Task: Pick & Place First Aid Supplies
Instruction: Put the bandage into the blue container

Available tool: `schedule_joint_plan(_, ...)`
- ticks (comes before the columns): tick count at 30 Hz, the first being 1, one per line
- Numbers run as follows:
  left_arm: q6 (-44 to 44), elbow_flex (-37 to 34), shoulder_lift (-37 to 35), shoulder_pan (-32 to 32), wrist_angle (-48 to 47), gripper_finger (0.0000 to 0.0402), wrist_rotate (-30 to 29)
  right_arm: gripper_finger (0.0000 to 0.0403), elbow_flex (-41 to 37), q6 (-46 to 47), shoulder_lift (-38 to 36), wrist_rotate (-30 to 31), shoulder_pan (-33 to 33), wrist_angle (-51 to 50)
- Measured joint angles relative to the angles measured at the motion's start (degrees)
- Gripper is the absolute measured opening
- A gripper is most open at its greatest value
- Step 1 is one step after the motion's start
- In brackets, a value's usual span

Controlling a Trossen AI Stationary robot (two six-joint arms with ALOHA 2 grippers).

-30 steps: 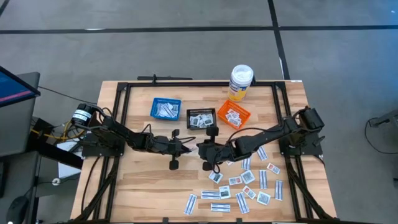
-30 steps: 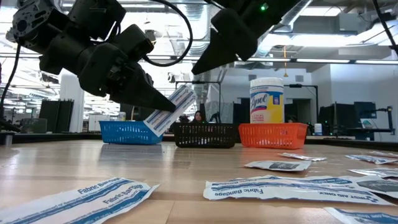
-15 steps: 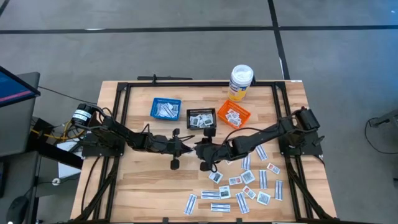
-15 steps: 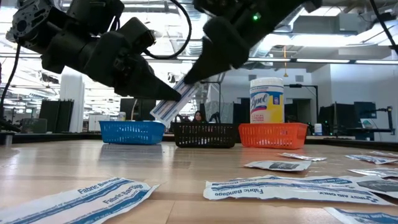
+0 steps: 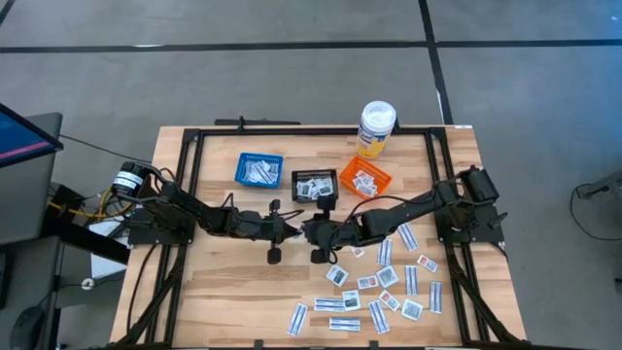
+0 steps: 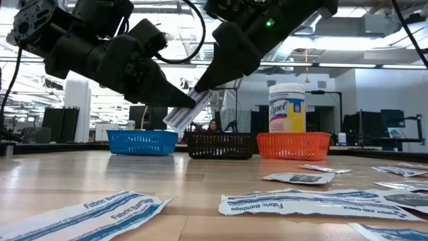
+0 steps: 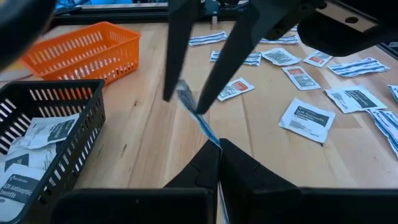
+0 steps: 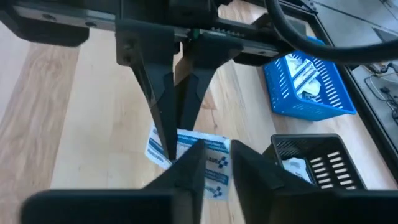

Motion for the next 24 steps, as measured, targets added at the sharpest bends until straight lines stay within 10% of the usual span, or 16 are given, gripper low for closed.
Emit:
schedule_joint_plan(5,0.0,0.0,0.0,0.0,-0.1,0.0009,0.0,0.0007,0.0,-2.5,0.0,0.0,0.0,0.6)
schedule_joint_plan(24,0.0,0.0,0.0,0.0,-2.2,0.0006,0.1,0.0003,0.0,-7.1,-0.1,13.2,2.5,-0.3)
